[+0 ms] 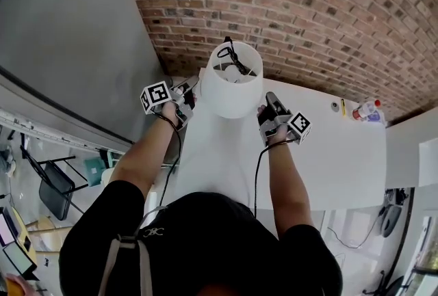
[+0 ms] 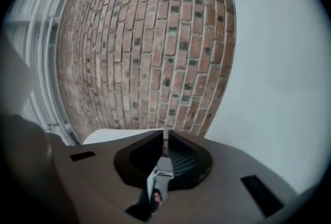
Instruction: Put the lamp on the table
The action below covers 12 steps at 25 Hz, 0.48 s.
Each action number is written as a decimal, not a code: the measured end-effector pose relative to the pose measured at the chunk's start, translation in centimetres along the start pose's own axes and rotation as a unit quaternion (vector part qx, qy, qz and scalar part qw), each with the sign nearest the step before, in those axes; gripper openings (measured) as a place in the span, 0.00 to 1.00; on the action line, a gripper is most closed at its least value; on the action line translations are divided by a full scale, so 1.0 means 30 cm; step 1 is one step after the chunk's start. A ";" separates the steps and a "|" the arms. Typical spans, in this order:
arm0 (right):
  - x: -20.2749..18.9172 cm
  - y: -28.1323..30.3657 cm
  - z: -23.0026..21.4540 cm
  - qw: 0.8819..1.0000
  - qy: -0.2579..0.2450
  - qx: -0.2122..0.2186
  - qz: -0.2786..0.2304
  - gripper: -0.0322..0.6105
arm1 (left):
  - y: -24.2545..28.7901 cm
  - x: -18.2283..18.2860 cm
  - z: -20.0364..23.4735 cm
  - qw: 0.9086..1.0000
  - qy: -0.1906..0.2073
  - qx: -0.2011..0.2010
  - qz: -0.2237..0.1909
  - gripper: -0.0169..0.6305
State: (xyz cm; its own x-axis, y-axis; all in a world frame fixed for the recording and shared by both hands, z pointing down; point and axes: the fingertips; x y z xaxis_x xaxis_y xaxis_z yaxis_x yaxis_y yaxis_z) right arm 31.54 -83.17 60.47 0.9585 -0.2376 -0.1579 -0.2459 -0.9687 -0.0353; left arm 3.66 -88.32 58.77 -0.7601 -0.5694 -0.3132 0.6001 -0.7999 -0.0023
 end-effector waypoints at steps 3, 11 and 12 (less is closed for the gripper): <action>0.026 -0.041 -0.022 0.994 -0.079 -0.069 -0.019 0.05 | -0.037 0.027 0.018 0.995 0.080 0.051 -0.003 0.02; 0.018 -0.145 0.169 0.945 -0.301 -0.119 -0.044 0.05 | -0.159 0.071 -0.080 0.937 0.317 0.144 -0.016 0.02; 0.002 -0.154 0.216 0.937 -0.328 -0.111 -0.044 0.05 | -0.175 0.078 -0.117 0.924 0.350 0.150 -0.026 0.02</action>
State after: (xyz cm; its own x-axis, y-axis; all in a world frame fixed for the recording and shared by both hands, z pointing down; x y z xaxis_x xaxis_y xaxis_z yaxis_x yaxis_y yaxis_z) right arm 31.80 -78.25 54.24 0.6612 -0.1309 -0.7387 -0.0647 -0.9909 0.1177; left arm -0.39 -84.79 54.70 -0.3749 -0.3502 -0.8584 0.3916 -0.8991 0.1958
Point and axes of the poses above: the fingertips, and each gripper's own axes: y forward along the fingers, z to its left, x out of its top, and after that the axes turned 10 degrees about -z, right-handed
